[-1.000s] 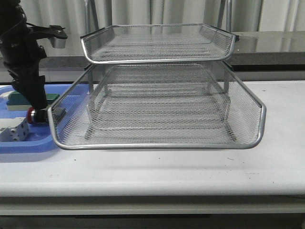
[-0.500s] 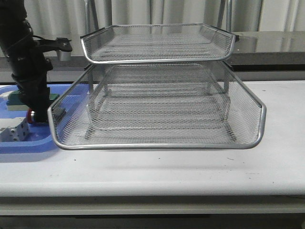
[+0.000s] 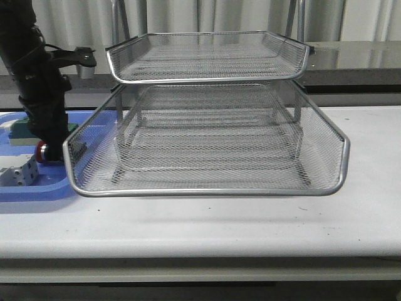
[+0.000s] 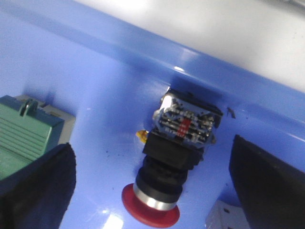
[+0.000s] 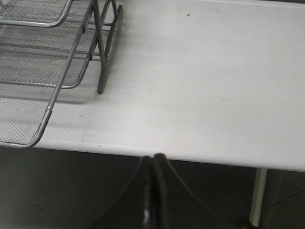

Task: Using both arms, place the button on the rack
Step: 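Lower the left gripper and close it on the red-capped push button, then lift the push button out of the blue bin with the left gripper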

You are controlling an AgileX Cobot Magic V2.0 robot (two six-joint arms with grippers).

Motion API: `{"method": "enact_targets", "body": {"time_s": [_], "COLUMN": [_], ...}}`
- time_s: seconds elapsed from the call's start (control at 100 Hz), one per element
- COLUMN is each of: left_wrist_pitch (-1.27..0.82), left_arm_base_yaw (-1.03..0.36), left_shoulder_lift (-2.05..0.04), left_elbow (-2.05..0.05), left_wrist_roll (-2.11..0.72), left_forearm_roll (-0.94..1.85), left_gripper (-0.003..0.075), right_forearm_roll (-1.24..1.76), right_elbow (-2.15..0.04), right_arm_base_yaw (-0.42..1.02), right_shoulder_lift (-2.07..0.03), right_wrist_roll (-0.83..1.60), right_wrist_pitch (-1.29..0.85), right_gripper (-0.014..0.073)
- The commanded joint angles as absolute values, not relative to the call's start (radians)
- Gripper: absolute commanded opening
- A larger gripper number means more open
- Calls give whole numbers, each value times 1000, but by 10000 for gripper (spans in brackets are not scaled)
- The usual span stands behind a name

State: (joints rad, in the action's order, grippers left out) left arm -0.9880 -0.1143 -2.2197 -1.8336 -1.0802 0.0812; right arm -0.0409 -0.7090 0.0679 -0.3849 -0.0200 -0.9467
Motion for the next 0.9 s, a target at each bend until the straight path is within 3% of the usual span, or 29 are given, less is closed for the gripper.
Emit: {"method": "enact_targets", "body": {"time_s": [0.0, 0.43, 0.53, 0.72, 0.89], "left_wrist_pitch": [-973, -982, -982, -994, -1078], "left_arm_base_yaw": [-120, -120, -120, -120, -120], "left_shoulder_lift": [-2183, -2222, -2222, -2222, -2222], "left_elbow": [-1863, -1863, -1866, -1897, -1960], "left_wrist_roll": [-1077, -1077, -1077, -1075, -1075], "left_forearm_roll": [109, 118, 118, 118, 118], "left_gripper": [619, 597, 482, 178, 39], "right_forearm_roll": [-54, -54, -54, -54, -54], "right_elbow": [-740, -740, -740, -740, -740], "right_arm_base_yaw": [64, 64, 64, 64, 64], "right_shoulder_lift": [-393, -393, -393, -393, -393], "right_wrist_roll": [-19, -19, -19, -19, -19], "right_wrist_pitch": [-882, -882, -882, -882, -882], "right_gripper": [-69, -69, -69, -69, -69]}}
